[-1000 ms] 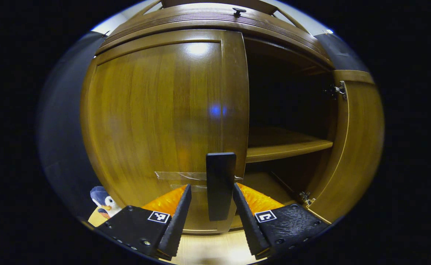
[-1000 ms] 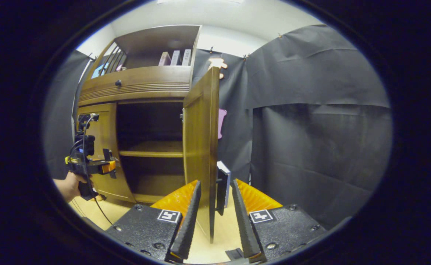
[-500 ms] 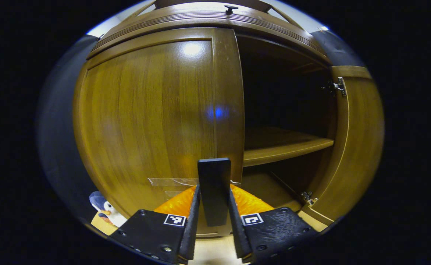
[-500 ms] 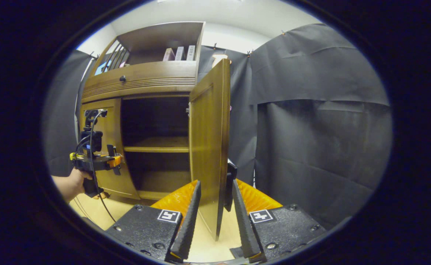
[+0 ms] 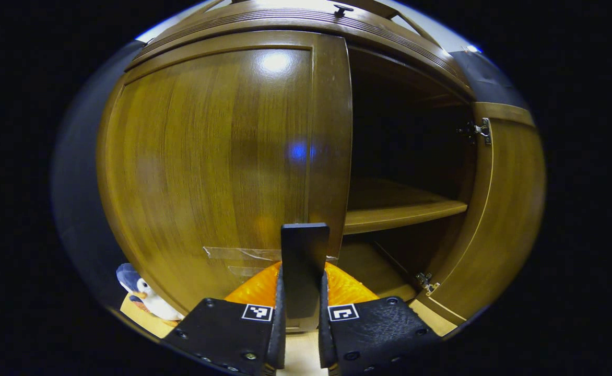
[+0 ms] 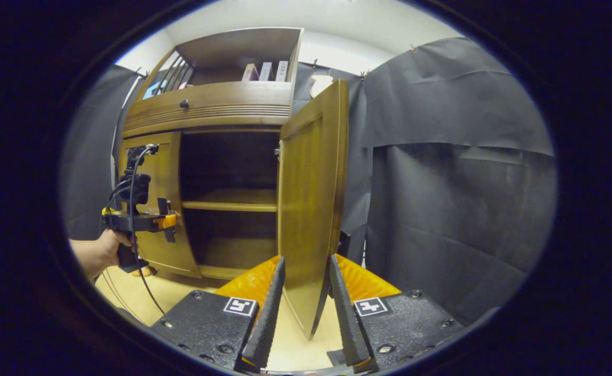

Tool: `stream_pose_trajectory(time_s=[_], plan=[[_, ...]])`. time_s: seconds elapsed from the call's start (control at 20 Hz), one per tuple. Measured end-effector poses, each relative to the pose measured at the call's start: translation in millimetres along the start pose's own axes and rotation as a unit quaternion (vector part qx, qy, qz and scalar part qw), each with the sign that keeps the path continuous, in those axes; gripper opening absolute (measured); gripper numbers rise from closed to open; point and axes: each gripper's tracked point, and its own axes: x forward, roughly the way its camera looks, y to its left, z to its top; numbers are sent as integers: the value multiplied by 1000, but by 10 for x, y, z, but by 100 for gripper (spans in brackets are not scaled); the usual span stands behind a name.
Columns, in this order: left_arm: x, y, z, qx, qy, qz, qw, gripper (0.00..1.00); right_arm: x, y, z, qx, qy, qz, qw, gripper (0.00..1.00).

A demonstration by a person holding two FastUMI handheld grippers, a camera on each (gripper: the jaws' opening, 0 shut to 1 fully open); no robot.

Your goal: Open the right door of the double-door shoe cabinet with the right hand, and open the left door with the left hand.

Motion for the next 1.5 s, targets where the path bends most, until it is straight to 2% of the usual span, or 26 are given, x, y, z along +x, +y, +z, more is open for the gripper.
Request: stream_pose_trajectory(time_s=[0.45,0.65,0.75,0.85,1.1,1.5], plan=[[-303,-11,-74,-6,6,-19,1000,24,67,227,-29,-3,1,30,1000,57],[-526,13,-123,-6,8,-12,1000,24,150,393,-43,-10,1,50,999,55],[-663,36,-139,-12,8,-11,1000,24,185,457,-41,-3,1,60,998,58],[-811,85,-190,-13,9,-7,1000,24,198,531,-79,1,6,75,997,55],[-1024,158,-247,-46,10,24,999,24,301,787,-76,2,11,111,994,57],[-1375,318,-300,-50,14,59,997,24,361,1040,-141,1,17,153,988,55]])
